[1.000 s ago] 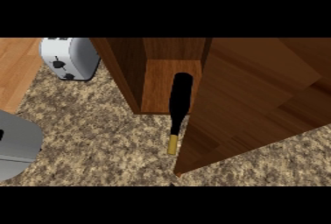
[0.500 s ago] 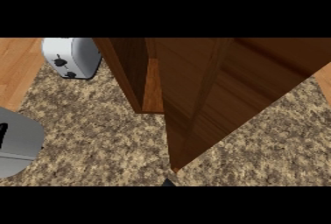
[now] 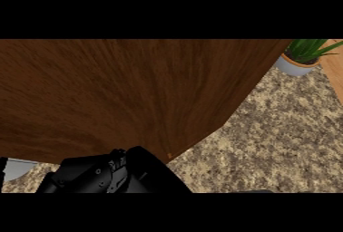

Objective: Pick up the wine, place it into the cabinet and close the cabinet

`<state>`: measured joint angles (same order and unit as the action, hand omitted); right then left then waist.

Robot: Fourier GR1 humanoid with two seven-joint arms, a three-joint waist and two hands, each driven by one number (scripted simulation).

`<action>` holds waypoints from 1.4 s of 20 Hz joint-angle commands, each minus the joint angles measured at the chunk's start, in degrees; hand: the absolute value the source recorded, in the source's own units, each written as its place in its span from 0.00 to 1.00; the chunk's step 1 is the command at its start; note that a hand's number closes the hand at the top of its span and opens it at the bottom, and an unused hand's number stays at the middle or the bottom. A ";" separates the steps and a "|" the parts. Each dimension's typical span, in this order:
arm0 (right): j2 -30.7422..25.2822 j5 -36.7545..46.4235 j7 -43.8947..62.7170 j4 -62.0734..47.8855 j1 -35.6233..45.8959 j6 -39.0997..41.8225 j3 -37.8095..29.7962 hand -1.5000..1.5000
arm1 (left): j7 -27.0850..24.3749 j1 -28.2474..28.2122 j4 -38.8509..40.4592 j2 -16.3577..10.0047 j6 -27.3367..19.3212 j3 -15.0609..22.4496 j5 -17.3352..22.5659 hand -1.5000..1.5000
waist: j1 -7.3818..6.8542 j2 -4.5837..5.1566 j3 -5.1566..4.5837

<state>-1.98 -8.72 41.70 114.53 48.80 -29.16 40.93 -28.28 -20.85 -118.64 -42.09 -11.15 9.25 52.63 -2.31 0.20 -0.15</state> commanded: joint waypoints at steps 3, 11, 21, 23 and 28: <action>1.92 -6.52 -6.67 -18.46 14.46 -0.14 -7.98 1.00 | -0.85 3.20 4.10 3.54 0.64 1.60 -2.32 0.00 | 0.50 0.23 0.02; 1.50 -1.23 -15.50 -37.97 21.38 9.28 -15.94 1.00 | 2.48 -0.61 -0.38 2.15 0.13 -2.35 -1.71 0.00 | 0.28 0.05 0.10; -0.29 -4.86 -25.28 -51.55 21.19 16.41 -22.65 1.00 | 5.56 1.91 -0.42 3.93 -0.64 -4.62 -3.24 0.00 | 0.98 0.07 0.15; -0.57 -4.77 -25.29 -52.09 21.15 17.34 -22.91 1.00 | 5.60 2.21 1.09 4.07 1.00 -4.99 -3.08 0.00 | 1.25 0.04 0.13; -2.62 -2.53 -30.16 -56.93 21.20 19.03 -23.10 1.00 | 6.54 3.78 0.46 4.51 0.63 -4.59 -3.00 0.00 | 0.92 0.38 0.10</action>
<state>-0.71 -13.33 14.27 66.32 69.88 -10.29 21.28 -22.85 -18.40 -117.81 -37.53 -10.43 5.28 49.24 -1.81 -1.71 -0.48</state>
